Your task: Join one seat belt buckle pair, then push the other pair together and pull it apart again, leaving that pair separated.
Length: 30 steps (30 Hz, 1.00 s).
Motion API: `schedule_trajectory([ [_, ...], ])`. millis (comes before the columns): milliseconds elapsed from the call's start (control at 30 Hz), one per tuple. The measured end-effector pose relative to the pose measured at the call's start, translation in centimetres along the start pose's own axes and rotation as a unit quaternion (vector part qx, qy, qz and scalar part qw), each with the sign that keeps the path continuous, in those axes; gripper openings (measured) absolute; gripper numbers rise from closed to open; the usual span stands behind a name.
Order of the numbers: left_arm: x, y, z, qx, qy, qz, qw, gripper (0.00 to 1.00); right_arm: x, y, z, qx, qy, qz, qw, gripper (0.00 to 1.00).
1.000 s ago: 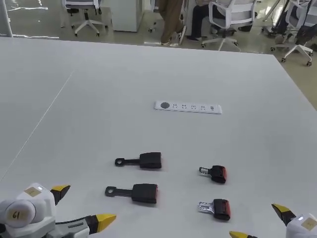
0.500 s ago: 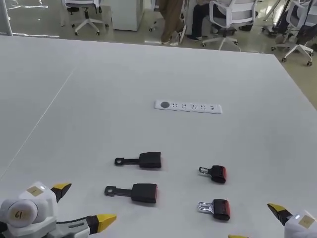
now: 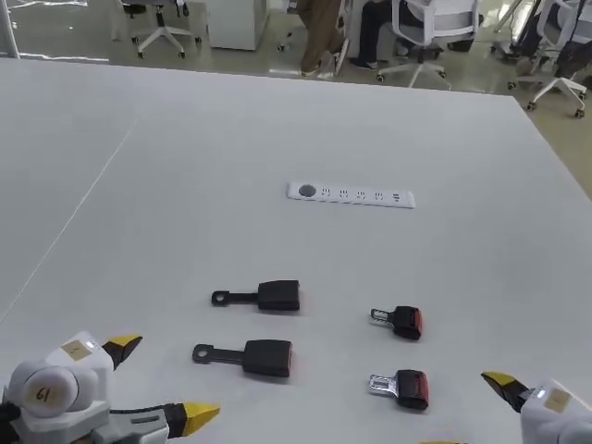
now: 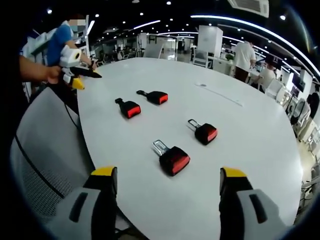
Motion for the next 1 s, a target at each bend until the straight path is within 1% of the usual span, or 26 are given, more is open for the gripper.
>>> schedule_trajectory([
  [200, 0.2, 0.1, -0.8, -0.012, 0.019, -0.033, 0.9992, 0.95, 0.3, -0.7, -0.4, 0.016, 0.008, 0.007, 0.9998, 0.85],
  [267, 0.4, 0.1, -1.0, -0.017, 0.021, -0.042, 0.9988, 0.95, 0.5, -0.9, -0.5, 0.019, 0.009, 0.01, 0.9997, 0.85],
  [333, 0.6, 0.1, -1.3, -0.02, 0.023, -0.045, 0.9985, 0.95, 0.7, -1.1, -0.8, 0.025, 0.01, 0.013, 0.9996, 0.85],
  [433, 0.9, 0.2, -1.8, -0.024, 0.025, -0.052, 0.9981, 0.94, 0.8, -1.6, -1.0, 0.026, 0.011, 0.015, 0.9995, 0.85],
  [600, 1.2, 0.5, -2.6, -0.031, 0.031, -0.062, 0.9971, 0.94, 1.0, -1.9, -1.7, 0.039, 0.018, 0.021, 0.9989, 0.85],
  [733, 1.1, 1.0, -3.4, -0.038, 0.045, -0.078, 0.9952, 0.93, 1.1, -2.1, -2.1, 0.049, 0.024, 0.027, 0.9982, 0.84],
  [800, 1.2, 0.9, -3.7, -0.041, 0.048, -0.082, 0.9946, 0.93, 1.1, -2.3, -2.3, 0.056, 0.027, 0.03, 0.9976, 0.84],
  [1000, 1.4, 1.4, -5.0, -0.055, 0.061, -0.1, 0.9916, 0.91, 1.5, -3.2, -3.2, 0.083, 0.039, 0.039, 0.995, 0.82],
])
Point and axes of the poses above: the centre of the closed fingertips' face, and the gripper's own axes: z roughly backward along the fingers, y roughly to its left, x roughly out of its top, the point moved 8 cm from there along z, roughly backward along the fingers, and after that the axes turned 2 degrees about z, right-handed, at the moved point
